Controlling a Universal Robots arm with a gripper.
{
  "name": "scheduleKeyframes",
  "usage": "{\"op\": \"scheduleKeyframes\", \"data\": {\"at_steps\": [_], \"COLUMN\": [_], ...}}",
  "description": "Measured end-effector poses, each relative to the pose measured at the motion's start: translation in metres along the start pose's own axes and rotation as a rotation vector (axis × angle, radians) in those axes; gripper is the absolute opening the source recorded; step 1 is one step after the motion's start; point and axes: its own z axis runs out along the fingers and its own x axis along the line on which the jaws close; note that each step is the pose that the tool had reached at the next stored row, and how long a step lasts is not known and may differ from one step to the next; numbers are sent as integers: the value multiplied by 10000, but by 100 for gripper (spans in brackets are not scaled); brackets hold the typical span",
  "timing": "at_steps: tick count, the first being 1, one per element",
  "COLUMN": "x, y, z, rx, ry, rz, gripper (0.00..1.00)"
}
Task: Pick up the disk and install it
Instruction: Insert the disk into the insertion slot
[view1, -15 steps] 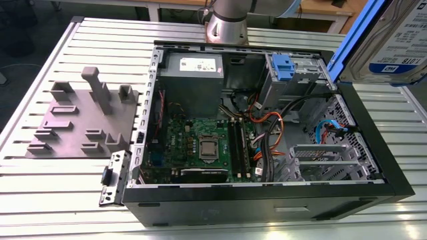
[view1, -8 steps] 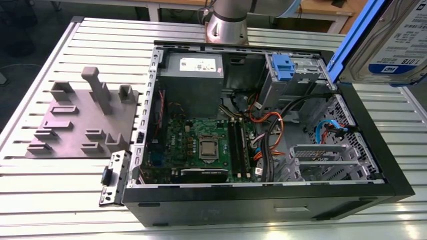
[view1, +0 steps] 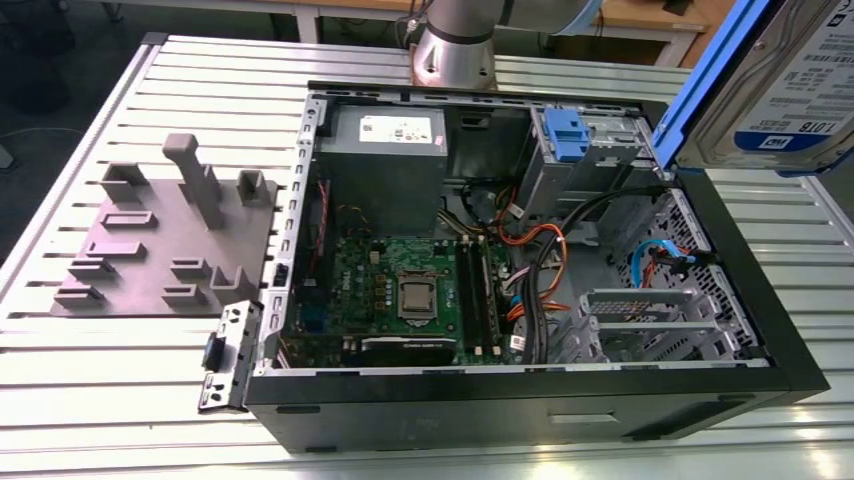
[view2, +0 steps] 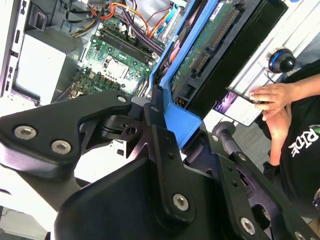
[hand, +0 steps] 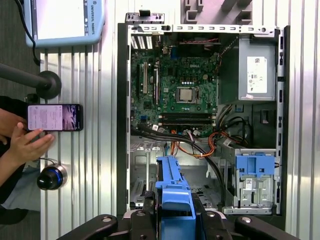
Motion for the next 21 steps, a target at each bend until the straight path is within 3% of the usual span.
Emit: {"op": "scheduleKeyframes", "data": {"at_steps": [19, 20, 21], "x": [0, 0, 0], "y": [0, 1, 1], "z": [31, 88, 89], "rx": [0, 0, 0], "ry": [0, 0, 0], "rz": [0, 0, 0], "gripper": [36, 36, 36]}}
